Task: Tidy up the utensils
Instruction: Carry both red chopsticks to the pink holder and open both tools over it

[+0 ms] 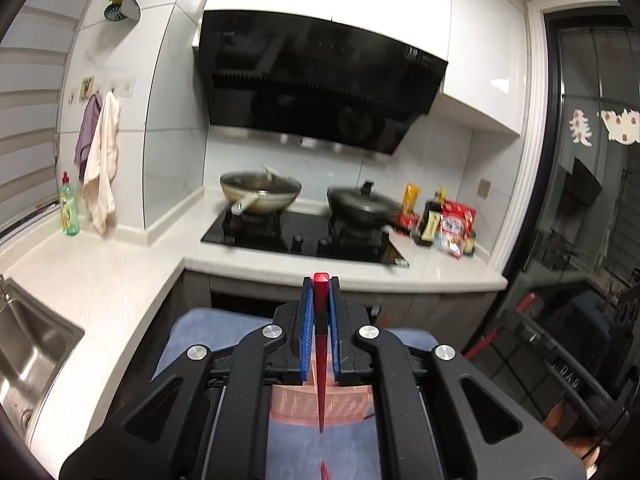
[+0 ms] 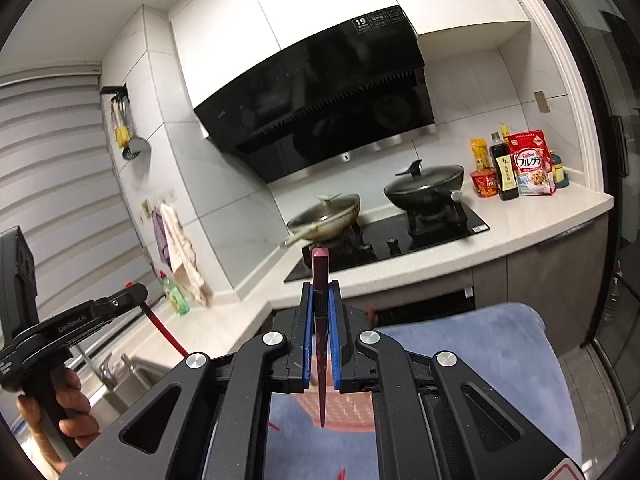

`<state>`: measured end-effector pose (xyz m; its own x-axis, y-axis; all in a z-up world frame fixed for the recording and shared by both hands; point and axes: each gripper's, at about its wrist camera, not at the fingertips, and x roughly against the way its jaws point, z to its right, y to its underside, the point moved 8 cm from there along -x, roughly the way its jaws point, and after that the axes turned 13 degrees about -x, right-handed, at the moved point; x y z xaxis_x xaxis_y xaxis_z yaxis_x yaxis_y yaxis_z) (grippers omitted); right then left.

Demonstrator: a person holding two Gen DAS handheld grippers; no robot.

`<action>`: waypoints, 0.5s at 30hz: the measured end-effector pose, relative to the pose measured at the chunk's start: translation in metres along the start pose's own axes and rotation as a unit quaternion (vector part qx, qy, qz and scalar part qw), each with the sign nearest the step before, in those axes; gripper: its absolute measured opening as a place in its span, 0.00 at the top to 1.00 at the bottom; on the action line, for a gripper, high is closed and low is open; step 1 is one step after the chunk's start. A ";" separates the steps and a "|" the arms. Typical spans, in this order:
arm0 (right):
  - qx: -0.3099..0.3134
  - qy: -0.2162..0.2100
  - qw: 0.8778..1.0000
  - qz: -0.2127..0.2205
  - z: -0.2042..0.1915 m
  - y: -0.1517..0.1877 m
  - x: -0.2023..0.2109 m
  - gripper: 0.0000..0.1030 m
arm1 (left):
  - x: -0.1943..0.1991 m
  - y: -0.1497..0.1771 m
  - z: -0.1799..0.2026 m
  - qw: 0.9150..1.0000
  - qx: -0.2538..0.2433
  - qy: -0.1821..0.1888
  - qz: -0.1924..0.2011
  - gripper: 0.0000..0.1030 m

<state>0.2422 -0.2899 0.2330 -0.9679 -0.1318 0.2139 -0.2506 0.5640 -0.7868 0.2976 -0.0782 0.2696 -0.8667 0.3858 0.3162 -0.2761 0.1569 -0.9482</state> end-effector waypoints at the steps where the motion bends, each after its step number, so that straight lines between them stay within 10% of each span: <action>1: -0.002 -0.001 1.000 0.003 0.000 -0.004 -0.008 0.93 | -0.005 -0.004 -0.001 1.000 0.000 -0.003 0.005 0.93; 15: -0.014 0.017 1.000 -0.015 0.019 -0.001 -0.093 0.93 | -0.078 -0.011 -0.013 0.999 -0.005 -0.029 0.018 0.93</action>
<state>0.3319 -0.2936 0.2030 -0.9587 -0.1207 0.2576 -0.2786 0.5824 -0.7637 0.3734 -0.0981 0.2563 -0.8988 0.3374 0.2800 -0.2408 0.1537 -0.9583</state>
